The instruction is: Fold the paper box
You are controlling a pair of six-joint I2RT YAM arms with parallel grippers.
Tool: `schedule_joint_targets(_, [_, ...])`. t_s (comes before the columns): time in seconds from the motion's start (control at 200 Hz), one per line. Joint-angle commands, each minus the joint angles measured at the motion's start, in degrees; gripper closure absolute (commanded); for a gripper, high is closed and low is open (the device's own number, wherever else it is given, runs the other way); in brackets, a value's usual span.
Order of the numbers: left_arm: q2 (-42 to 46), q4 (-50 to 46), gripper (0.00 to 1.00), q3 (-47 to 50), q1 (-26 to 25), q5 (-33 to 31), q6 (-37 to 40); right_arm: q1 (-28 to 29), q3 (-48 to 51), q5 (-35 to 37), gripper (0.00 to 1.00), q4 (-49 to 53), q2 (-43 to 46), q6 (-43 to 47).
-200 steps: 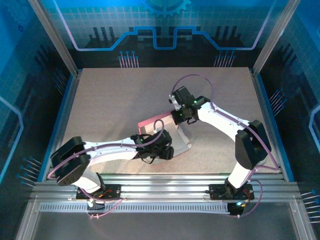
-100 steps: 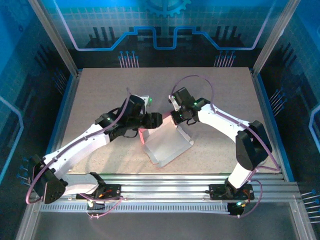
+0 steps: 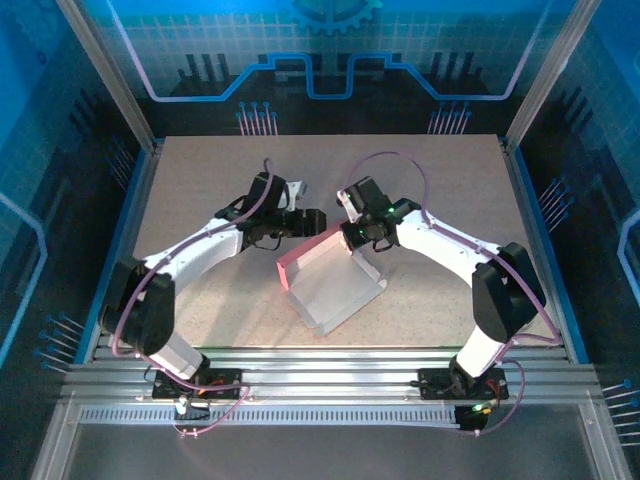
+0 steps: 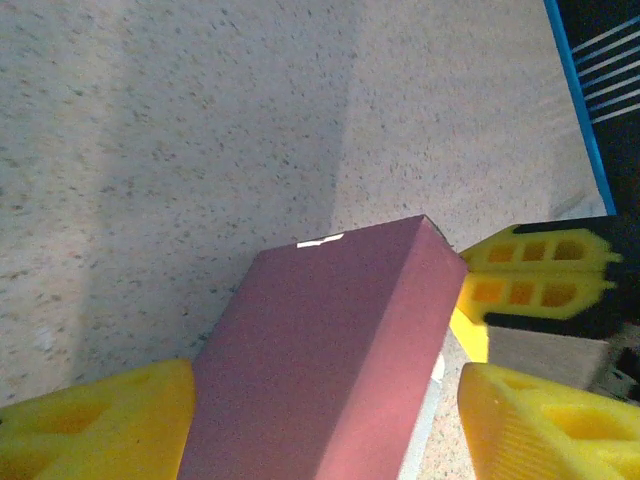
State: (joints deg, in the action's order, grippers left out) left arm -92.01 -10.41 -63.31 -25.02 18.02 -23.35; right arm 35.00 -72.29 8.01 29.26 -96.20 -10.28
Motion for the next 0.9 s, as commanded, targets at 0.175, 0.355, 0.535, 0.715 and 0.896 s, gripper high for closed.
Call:
schedule_joint_targets(0.175, [-8.57,9.85,0.23,-5.69,0.69,9.08,2.18,1.25,1.56,-1.12,0.95,1.24,-0.19,0.5])
schedule_joint_targets(0.355, [-12.47,12.35,0.2,-7.3,0.69,10.78,0.89,1.21,1.63,-1.22,0.95,1.34,-0.21,0.39])
schedule_joint_targets(0.535, [-15.34,14.31,0.2,-7.31,0.67,12.73,0.02,1.21,1.63,-1.36,0.95,1.41,-0.28,0.18])
schedule_joint_targets(0.715, [-17.36,15.6,0.2,-7.09,0.64,13.33,-0.29,1.23,1.88,-1.26,0.95,1.41,-0.1,0.13])
schedule_joint_targets(0.896, [-18.04,15.78,0.2,-6.57,0.58,13.0,-0.08,1.14,1.78,-1.53,0.94,1.57,0.12,-0.01])
